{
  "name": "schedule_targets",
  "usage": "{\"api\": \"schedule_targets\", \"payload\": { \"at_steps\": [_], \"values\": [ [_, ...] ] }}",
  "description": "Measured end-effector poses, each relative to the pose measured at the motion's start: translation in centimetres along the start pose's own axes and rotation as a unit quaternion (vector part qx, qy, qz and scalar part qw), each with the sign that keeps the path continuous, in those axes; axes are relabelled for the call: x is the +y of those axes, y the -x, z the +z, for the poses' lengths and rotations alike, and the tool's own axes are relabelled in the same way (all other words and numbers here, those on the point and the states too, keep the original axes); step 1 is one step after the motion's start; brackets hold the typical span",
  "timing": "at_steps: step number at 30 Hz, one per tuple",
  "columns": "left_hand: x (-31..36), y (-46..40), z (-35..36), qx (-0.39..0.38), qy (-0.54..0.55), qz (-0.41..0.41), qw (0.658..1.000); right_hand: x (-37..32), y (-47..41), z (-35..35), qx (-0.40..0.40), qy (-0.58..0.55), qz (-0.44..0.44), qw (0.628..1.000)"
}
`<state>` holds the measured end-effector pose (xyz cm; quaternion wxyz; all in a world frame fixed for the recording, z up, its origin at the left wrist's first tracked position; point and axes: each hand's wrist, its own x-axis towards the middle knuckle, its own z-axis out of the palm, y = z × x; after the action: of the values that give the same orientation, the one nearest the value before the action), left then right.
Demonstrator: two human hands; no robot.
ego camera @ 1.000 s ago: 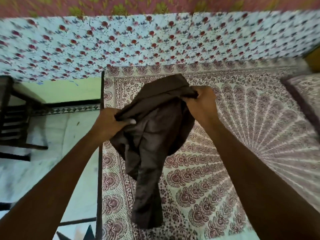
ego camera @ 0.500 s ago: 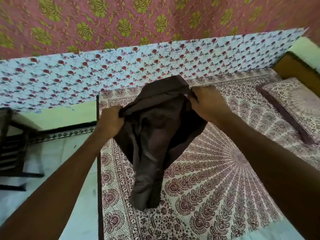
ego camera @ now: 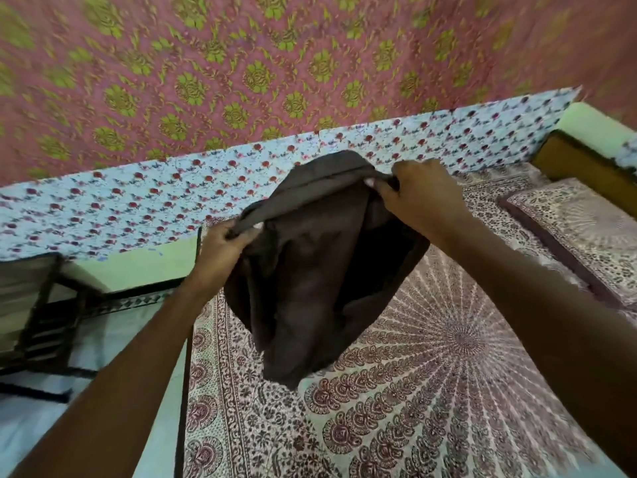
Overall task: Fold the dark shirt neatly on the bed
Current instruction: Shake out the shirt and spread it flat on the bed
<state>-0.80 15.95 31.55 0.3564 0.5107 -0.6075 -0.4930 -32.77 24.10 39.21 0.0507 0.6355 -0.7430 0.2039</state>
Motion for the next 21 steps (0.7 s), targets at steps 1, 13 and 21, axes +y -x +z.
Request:
{"api": "schedule_targets", "payload": {
  "at_steps": [1,13,21],
  "values": [
    [0.6,1.0,1.3,-0.015,-0.087,0.031,0.996,1.3,-0.1,-1.0,0.001,-0.006,0.001,1.0],
    [5.0,5.7,10.1,0.135,-0.257,0.073,0.954,11.3,0.3,-10.0,0.021,-0.107,-0.085,0.99],
    [8.4,6.1,8.9,-0.164,-0.033,-0.013,0.986,18.8,0.8,-12.6,-0.202,0.114,-0.123,0.965]
  ]
}}
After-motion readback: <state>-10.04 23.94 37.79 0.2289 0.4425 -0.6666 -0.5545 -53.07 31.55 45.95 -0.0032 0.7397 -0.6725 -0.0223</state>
